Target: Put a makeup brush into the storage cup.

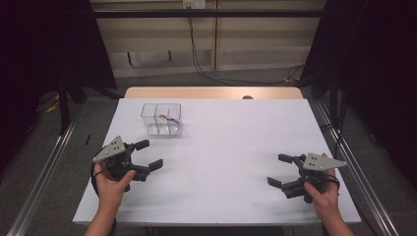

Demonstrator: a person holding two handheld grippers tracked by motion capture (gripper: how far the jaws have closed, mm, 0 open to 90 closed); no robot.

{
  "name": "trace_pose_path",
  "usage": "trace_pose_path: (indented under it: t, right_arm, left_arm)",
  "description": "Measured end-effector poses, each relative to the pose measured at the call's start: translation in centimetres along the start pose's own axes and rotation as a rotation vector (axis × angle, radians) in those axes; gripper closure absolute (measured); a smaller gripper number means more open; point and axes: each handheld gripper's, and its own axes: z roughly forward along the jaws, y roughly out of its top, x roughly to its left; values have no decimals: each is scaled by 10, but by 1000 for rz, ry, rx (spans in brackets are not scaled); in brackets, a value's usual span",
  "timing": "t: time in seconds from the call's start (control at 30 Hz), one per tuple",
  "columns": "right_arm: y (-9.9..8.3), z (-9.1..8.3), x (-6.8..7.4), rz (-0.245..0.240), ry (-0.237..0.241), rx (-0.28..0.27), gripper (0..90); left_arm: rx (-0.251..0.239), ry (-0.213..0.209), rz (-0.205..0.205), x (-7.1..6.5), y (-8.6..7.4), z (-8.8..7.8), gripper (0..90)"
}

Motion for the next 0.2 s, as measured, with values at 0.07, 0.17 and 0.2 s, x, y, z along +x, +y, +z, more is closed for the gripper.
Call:
trace_pose_path:
  t: [0.07, 0.17, 0.2]
  right_arm:
    - [0, 0, 0, 1, -1, -1, 57]
    - [0, 0, 0, 0, -3, -1, 57]
    - [0, 1, 0, 0, -4, -1, 57]
  left_arm:
    - [0, -3, 2, -1, 0, 0, 38]
    - [-1, -5, 3, -2, 0, 0, 38]
    - [2, -8, 5, -2, 0, 0, 38]
